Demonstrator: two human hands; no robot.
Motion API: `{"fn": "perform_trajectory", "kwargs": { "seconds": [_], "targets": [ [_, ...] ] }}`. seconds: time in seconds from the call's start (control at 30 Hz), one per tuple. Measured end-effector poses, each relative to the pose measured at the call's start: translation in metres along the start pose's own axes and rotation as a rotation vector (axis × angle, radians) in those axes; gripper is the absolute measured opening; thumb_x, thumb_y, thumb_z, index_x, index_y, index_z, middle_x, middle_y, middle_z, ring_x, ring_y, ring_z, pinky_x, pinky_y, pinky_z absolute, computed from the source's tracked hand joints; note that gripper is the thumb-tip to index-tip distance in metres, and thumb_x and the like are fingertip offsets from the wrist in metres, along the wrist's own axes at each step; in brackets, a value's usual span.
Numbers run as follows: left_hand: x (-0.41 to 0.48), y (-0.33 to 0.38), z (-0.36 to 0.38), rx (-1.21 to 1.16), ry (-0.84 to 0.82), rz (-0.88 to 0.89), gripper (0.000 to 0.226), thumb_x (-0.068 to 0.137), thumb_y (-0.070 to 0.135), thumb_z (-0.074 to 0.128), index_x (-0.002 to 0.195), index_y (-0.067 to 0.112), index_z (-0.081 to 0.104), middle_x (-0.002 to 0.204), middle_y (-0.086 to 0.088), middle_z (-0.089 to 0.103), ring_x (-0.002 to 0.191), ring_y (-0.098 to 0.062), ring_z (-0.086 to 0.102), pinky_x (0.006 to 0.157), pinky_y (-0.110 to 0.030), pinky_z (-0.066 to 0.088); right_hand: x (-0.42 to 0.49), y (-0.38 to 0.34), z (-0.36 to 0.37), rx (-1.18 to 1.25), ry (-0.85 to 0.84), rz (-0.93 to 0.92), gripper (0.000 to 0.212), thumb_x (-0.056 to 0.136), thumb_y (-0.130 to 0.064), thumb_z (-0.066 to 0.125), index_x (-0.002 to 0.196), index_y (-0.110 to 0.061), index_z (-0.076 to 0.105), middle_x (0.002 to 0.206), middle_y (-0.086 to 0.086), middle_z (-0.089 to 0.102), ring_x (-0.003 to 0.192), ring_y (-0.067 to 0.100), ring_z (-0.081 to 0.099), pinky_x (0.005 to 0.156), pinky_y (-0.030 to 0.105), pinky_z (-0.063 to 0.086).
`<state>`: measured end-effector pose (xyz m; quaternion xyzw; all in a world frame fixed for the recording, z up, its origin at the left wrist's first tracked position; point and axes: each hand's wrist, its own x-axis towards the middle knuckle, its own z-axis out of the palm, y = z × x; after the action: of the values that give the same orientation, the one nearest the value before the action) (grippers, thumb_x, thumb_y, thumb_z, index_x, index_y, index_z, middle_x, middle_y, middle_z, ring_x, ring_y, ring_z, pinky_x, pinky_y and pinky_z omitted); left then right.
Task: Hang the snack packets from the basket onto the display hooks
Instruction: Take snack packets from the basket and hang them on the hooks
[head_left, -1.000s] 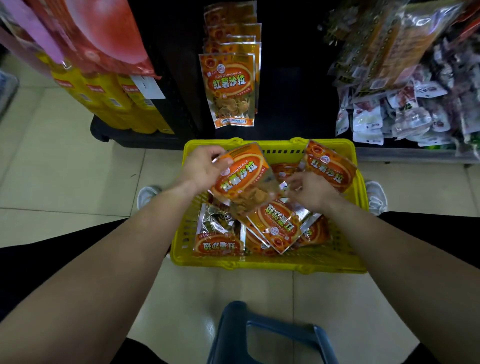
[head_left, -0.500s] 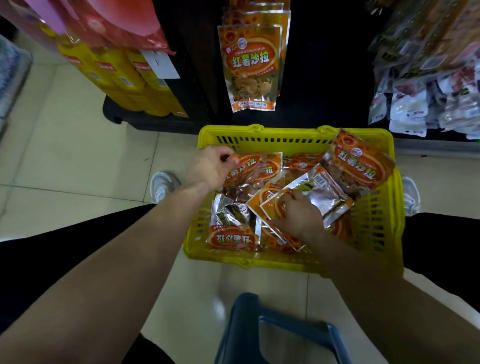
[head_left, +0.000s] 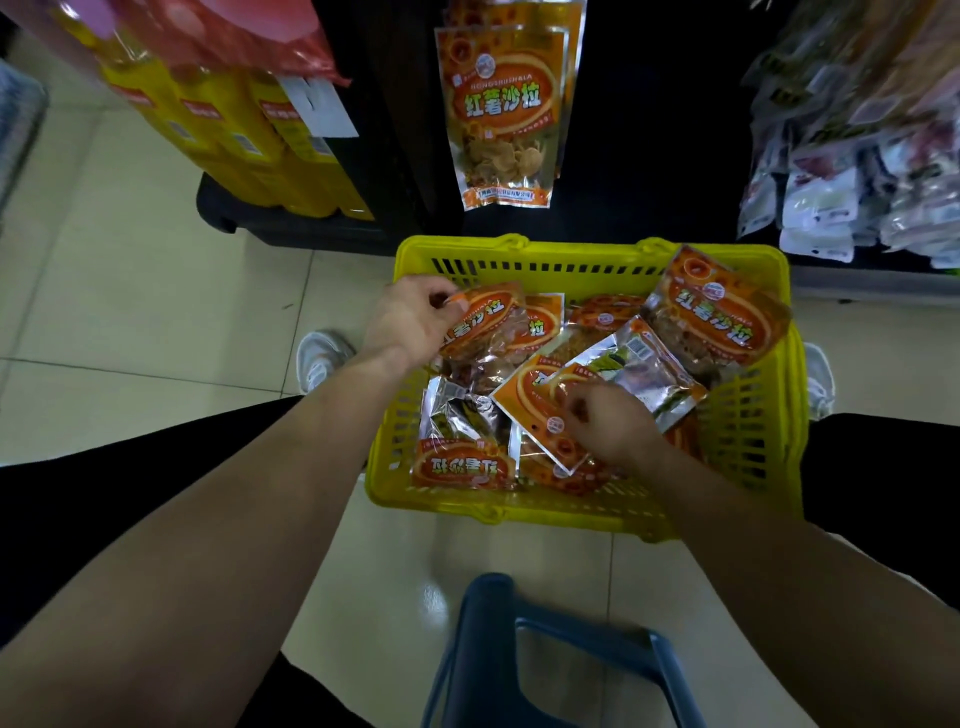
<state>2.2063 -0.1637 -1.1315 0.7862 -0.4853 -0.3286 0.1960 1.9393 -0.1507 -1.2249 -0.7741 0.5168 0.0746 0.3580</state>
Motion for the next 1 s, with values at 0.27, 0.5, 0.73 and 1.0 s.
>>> {"fn": "perform_trajectory", "kwargs": {
  "seconds": [0.27, 0.5, 0.73, 1.0],
  "targets": [
    [-0.015, 0.046, -0.023, 0.104, -0.049, 0.145, 0.023, 0.092, 0.037, 0.069, 0.069, 0.034, 0.065, 0.087, 0.004, 0.072, 0.086, -0.015, 0.067, 0.061, -0.023, 0.048, -0.016, -0.032, -0.109, -0.048, 0.009, -0.058, 0.005, 0.093, -0.027, 0.063, 0.090, -0.029, 0.065, 0.091, -0.006, 0.067, 0.086, 0.016, 0.063, 0.079, 0.035, 0.053],
    [-0.053, 0.122, -0.083, 0.127, -0.052, 0.331, 0.004, 0.088, 0.034, 0.074, 0.084, 0.034, 0.073, 0.093, 0.009, 0.075, 0.088, -0.007, 0.070, 0.080, -0.033, 0.059, -0.092, -0.071, -0.221, -0.128, 0.106, -0.231, 0.015, 0.092, -0.030, 0.067, 0.078, -0.036, 0.063, 0.077, -0.017, 0.065, 0.082, 0.006, 0.062, 0.073, 0.026, 0.039],
    [-0.109, 0.163, -0.113, 0.044, -0.248, 0.504, 0.018, 0.090, 0.025, 0.073, 0.077, 0.038, 0.073, 0.073, 0.020, 0.072, 0.071, 0.008, 0.065, 0.063, -0.008, 0.043, -0.152, -0.102, -0.264, -0.042, 0.467, -0.486, 0.003, 0.092, -0.029, 0.067, 0.089, -0.032, 0.066, 0.136, -0.013, 0.053, 0.109, 0.007, 0.058, 0.090, 0.031, 0.047],
    [-0.104, 0.163, -0.105, -0.208, -0.374, 0.440, 0.022, 0.096, 0.020, 0.064, 0.080, 0.030, 0.075, 0.077, 0.013, 0.075, 0.073, 0.000, 0.070, 0.063, -0.012, 0.050, -0.126, -0.104, -0.271, 0.168, 0.486, -0.376, 0.009, 0.091, -0.031, 0.069, 0.085, -0.036, 0.065, 0.090, -0.016, 0.070, 0.087, 0.002, 0.066, 0.074, 0.035, 0.059]
  ]
}}
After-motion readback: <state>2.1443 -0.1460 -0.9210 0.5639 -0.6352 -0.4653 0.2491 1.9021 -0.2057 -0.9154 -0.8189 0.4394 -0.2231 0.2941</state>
